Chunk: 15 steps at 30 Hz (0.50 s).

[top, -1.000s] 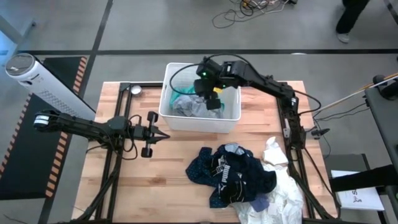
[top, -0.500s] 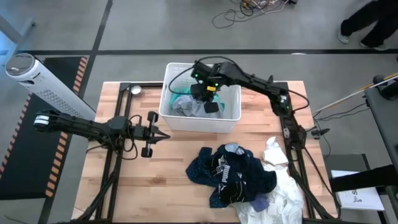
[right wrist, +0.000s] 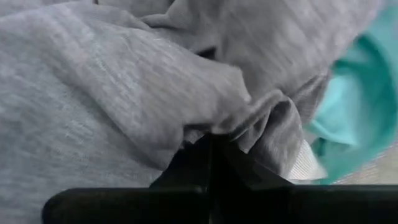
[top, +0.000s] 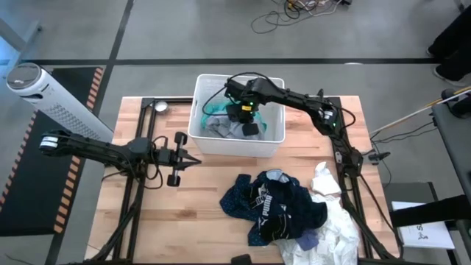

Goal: Sort clothes
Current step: Put the gray shorts into the laundry organizer

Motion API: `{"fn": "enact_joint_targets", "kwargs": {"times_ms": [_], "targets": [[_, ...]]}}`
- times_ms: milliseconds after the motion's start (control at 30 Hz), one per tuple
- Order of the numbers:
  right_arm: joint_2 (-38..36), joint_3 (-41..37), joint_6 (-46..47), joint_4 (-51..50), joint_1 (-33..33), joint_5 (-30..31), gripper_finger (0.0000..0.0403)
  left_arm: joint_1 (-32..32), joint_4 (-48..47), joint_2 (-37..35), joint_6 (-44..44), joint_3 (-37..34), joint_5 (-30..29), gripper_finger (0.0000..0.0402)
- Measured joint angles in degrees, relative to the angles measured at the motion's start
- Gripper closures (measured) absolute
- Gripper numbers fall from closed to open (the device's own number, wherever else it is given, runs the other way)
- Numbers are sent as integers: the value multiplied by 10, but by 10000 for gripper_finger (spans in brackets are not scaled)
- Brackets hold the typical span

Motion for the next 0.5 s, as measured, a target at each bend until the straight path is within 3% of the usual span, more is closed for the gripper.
{"fn": "enact_joint_targets", "kwargs": {"times_ms": [300, 500], "targets": [[0, -68, -1, 34, -1, 4, 403, 0, -2, 0, 0, 0, 0, 402], [-7, -53, 4, 20, -1, 44, 403, 0, -2, 0, 0, 0, 0, 402]]}}
